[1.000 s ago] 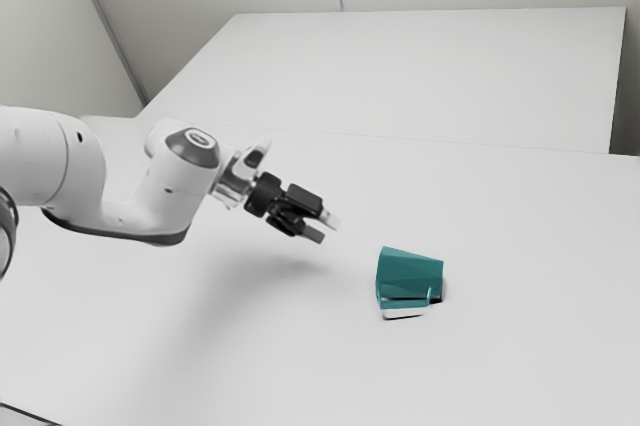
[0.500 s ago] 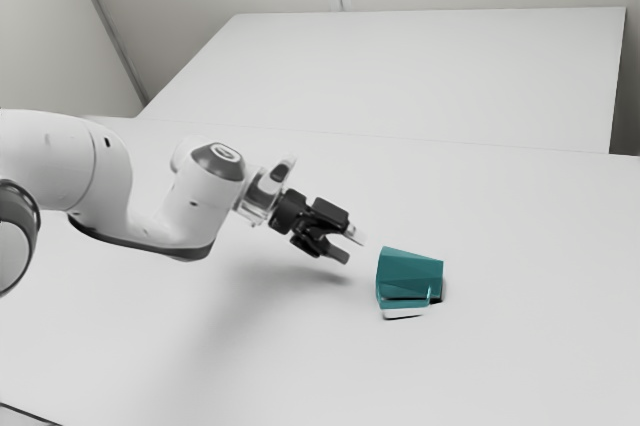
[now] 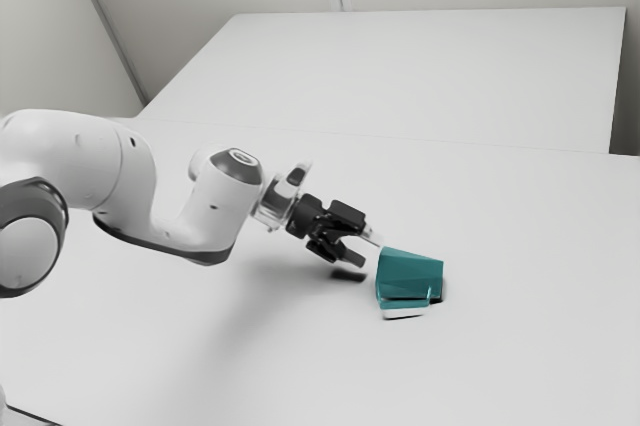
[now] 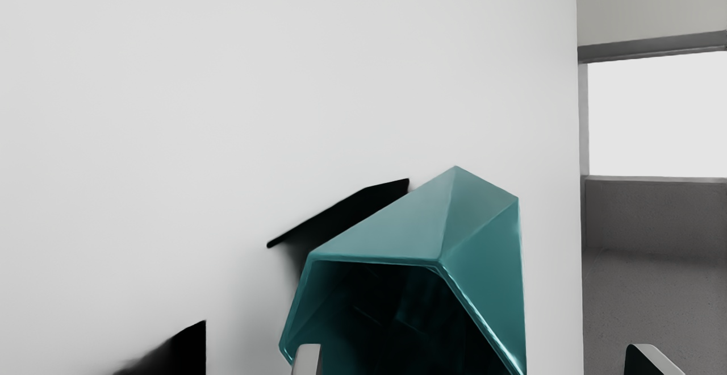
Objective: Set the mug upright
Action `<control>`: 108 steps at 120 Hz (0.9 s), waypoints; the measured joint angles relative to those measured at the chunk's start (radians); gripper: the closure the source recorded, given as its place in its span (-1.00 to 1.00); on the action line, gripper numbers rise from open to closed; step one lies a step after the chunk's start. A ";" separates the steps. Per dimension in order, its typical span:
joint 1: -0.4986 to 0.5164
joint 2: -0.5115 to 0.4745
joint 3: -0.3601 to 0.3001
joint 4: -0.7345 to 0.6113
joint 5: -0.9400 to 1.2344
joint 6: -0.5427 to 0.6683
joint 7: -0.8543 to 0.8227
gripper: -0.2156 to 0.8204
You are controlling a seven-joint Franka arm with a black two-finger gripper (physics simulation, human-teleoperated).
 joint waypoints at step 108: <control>-0.074 0.089 -0.001 0.072 -0.113 0.000 0.083 -0.49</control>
